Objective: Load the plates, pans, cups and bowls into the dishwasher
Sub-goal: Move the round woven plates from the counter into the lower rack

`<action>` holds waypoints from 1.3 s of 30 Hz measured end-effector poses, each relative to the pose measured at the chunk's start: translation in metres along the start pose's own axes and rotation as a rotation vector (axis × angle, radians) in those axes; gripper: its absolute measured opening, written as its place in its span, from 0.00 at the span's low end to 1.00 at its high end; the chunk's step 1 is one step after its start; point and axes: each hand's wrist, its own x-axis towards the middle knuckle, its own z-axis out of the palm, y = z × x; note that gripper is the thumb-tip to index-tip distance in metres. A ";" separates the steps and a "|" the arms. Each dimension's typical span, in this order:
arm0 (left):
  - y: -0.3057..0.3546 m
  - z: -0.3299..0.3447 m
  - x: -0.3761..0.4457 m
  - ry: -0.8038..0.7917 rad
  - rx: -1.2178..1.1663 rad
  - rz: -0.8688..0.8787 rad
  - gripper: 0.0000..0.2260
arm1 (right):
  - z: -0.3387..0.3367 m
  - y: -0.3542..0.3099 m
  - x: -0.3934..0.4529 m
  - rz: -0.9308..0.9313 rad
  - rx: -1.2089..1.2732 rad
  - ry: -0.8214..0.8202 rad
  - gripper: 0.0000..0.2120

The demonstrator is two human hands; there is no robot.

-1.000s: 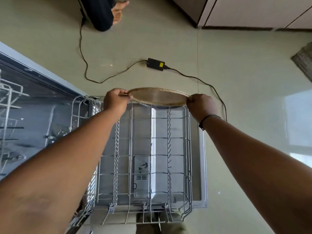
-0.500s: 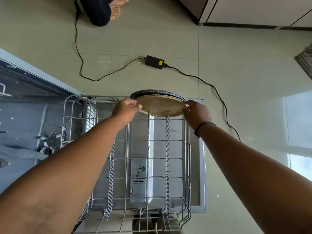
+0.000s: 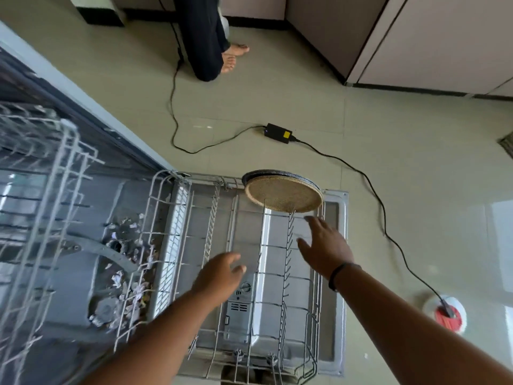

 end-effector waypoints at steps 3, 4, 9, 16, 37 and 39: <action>-0.008 0.004 -0.054 0.056 0.004 0.017 0.21 | 0.003 -0.014 -0.027 -0.094 -0.080 -0.019 0.29; -0.010 0.004 -0.072 0.086 0.021 0.034 0.22 | 0.003 -0.022 -0.037 -0.120 -0.105 -0.029 0.29; -0.022 -0.002 -0.156 0.232 0.102 0.075 0.23 | -0.006 -0.071 -0.095 -0.270 -0.226 -0.080 0.30; -0.074 0.003 -0.288 0.363 0.140 -0.148 0.25 | -0.013 -0.157 -0.186 -0.749 -0.569 -0.226 0.35; -0.233 0.241 -0.803 1.097 -0.266 -0.998 0.28 | 0.167 -0.356 -0.712 -1.999 -0.784 -0.261 0.37; -0.238 0.252 -0.833 1.187 -0.308 -1.064 0.27 | 0.175 -0.371 -0.756 -2.081 -0.723 -0.284 0.36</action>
